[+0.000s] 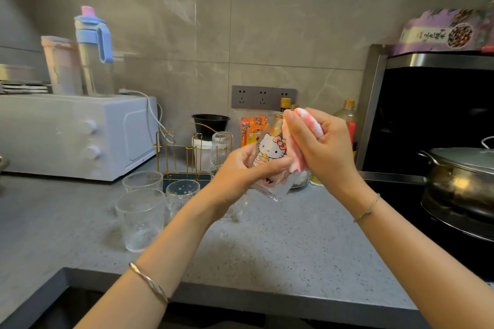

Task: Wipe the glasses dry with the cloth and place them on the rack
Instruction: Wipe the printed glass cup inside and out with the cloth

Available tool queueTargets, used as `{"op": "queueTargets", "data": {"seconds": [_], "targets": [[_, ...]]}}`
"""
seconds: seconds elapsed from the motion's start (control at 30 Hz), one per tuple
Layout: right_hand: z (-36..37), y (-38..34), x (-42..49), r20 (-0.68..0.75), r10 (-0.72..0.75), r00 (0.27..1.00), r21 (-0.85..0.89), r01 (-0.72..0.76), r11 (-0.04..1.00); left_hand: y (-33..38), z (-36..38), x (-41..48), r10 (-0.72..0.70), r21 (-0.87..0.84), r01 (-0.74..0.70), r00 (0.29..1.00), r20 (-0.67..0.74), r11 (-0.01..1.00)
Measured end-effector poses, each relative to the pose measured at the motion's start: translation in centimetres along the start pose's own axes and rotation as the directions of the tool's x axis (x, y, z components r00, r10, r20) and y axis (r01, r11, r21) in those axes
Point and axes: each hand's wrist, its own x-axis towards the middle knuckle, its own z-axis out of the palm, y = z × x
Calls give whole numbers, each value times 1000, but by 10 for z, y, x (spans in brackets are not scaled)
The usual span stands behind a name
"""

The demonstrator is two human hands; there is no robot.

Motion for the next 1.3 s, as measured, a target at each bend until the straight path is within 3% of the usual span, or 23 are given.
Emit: {"op": "queueTargets", "data": {"seconds": [0.1,0.13,0.2,0.27,0.33,0.4,0.53,0.6,0.67,0.8,0.9,1.0,1.03,1.1,1.17,1.3], "targets": [[-1,-3,-1,7,0,1000,68,0,998,-7,-4,-2,-71,-213,90,993,93,973],[0,-4,-2,10,-5,1000,92,4,996,-10,-4,-2,-81,-344,127,986,147,930],[1,-8,-2,10,-20,1000,131,19,991,-13,-2,-4,-71,-613,243,954,292,751],[1,-9,-2,8,-24,1000,154,22,988,-17,0,-4,-32,-699,342,909,416,628],[2,-8,-4,-1,-13,1000,159,13,987,-19,-1,-4,-11,-708,382,884,468,594],[1,-6,-3,-46,17,999,157,-10,988,-15,-3,-3,-42,-648,364,889,457,669],[-9,-4,3,-64,14,998,82,-9,997,5,-2,1,-148,-270,182,979,144,946],[-10,-5,6,-42,-7,999,43,8,999,13,3,1,-69,-50,71,996,49,996],[-9,-8,8,-40,-33,999,18,34,999,17,6,0,2,44,-2,1000,-8,999],[-8,-11,10,-28,-71,997,29,71,997,15,8,-2,-33,-62,30,998,-50,998],[-5,-12,6,-36,-61,997,82,64,995,13,2,-2,-91,-313,97,995,33,945],[-2,-14,5,-41,-63,997,146,69,987,9,3,-4,-55,-687,250,954,293,682],[-1,-16,5,-39,-60,997,168,66,984,6,3,-4,-44,-750,313,934,356,583],[0,-16,4,-38,-44,998,177,50,983,-2,3,-2,-49,-768,387,905,423,511],[0,-10,1,-40,-5,999,149,11,989,-7,2,-1,-81,-731,407,895,438,548],[-7,-3,1,-110,73,991,146,-56,988,2,3,3,-228,-443,300,951,208,845]]}}
